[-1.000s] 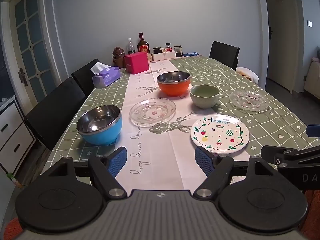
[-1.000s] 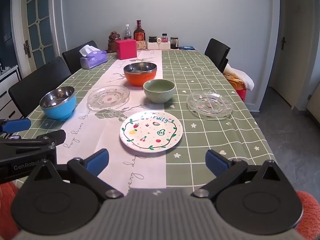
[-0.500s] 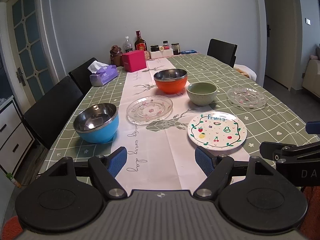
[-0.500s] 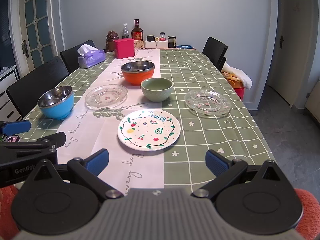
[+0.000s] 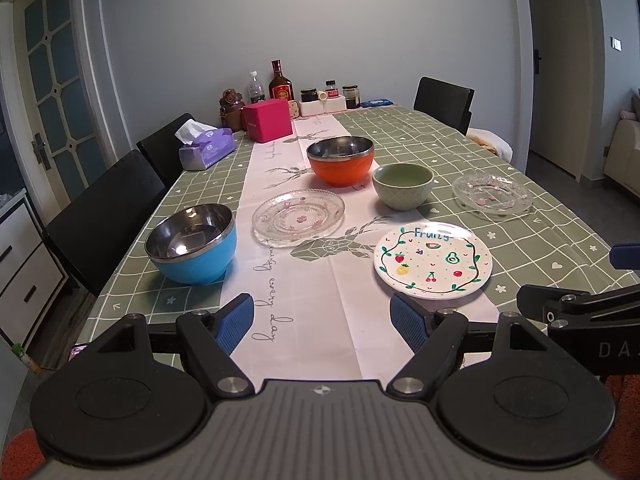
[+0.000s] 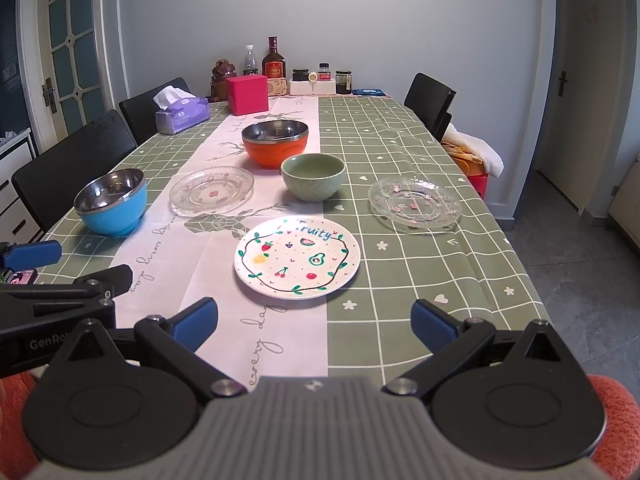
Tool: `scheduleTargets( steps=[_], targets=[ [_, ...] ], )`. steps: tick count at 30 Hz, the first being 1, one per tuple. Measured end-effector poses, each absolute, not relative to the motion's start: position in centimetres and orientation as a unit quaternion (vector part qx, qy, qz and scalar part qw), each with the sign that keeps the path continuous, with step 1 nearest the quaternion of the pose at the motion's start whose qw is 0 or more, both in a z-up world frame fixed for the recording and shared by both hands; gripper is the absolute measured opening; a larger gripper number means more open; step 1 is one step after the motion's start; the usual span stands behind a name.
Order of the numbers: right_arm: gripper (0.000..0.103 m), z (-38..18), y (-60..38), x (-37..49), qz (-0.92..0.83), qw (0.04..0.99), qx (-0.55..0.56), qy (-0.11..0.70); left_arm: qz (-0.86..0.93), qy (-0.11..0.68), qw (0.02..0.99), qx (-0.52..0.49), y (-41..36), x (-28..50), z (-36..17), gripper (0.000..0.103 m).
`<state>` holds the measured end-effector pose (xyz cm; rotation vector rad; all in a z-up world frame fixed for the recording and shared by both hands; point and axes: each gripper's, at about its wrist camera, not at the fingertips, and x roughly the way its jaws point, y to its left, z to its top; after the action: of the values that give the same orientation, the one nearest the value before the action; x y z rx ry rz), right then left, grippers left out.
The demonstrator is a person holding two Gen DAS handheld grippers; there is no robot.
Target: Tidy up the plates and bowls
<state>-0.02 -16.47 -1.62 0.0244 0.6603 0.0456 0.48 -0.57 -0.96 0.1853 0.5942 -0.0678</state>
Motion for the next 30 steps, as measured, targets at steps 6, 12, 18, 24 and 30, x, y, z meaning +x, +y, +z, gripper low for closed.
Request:
scheduleTargets(
  steps=[6, 12, 18, 24, 30],
  targets=[
    [0.100, -1.88, -16.39, -0.01, 0.022, 0.944, 0.009, 0.329, -0.033, 0.293, 0.951, 0.090, -0.49, 0.40, -1.03, 0.091],
    [0.100, -2.09, -16.10, 0.18, 0.021, 0.943, 0.005, 0.333, -0.032, 0.295, 0.951, 0.088, -0.37, 0.32, -1.12, 0.091],
    [0.100, -2.07, -15.92, 0.15, 0.021, 0.943, 0.001, 0.333, -0.032, 0.295, 0.951, 0.087, -0.38, 0.35, -1.10, 0.091],
    [0.100, -2.04, -15.82, 0.15, 0.020, 0.943, -0.002, 0.333, -0.032, 0.296, 0.951, 0.087, -0.34, 0.41, -1.07, 0.091],
    [0.100, -2.05, -15.84, 0.15, 0.021, 0.943, -0.002, 0.333, -0.032, 0.296, 0.951, 0.087, -0.34, 0.35, -1.07, 0.091]
  ],
)
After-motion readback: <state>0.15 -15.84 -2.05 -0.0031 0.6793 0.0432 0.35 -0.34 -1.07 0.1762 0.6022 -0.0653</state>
